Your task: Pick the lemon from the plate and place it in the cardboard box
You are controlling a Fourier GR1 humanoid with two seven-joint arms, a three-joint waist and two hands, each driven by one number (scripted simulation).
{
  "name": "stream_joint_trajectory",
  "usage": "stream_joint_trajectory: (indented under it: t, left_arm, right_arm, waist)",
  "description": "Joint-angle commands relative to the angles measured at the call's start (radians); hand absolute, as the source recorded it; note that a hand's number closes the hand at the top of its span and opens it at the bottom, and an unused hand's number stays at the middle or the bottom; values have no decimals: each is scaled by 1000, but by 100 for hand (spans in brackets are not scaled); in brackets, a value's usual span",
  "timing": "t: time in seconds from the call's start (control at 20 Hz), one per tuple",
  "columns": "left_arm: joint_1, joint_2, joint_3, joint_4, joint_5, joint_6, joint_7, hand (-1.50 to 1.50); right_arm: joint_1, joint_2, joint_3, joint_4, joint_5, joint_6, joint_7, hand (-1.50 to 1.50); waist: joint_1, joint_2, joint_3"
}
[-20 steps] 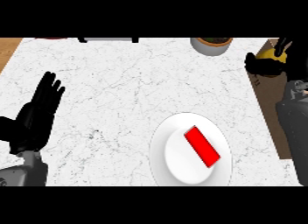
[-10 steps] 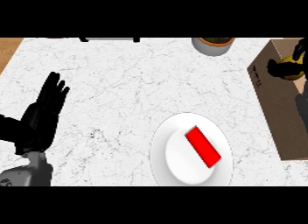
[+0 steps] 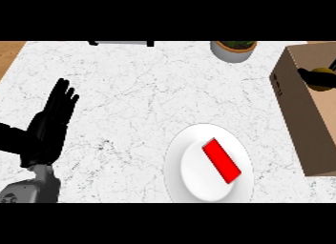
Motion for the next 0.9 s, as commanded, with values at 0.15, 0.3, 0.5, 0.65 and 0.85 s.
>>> stream_joint_trajectory:
  t: [0.15, 0.3, 0.5, 0.65, 0.85]
  left_arm:
    - [-35, -7, 0, 1, -4, 23, 34, 0]
    - [43, 7, 7, -38, 8, -8, 3, 0]
    - [-2, -4, 5, 39, -4, -2, -27, 0]
    - [62, -4, -1, -38, 4, -4, 1, 0]
    - [18, -10, 5, 7, -18, 22, -16, 0]
  right_arm:
    - [17, 27, -76, 60, -43, -344, -211, -150]
    - [-4, 31, -146, 12, -143, -416, -313, -150]
    - [-39, 70, -237, 27, -298, -401, -362, -150]
    - [-8, 102, -327, -63, -462, -351, -396, -150]
    - [-4, 105, -440, -115, -648, -281, -449, -150]
  waist:
    - [-7, 11, 16]
    - [-3, 6, 16]
    - [-15, 8, 15]
    - [-25, -3, 15]
    - [-40, 0, 15]
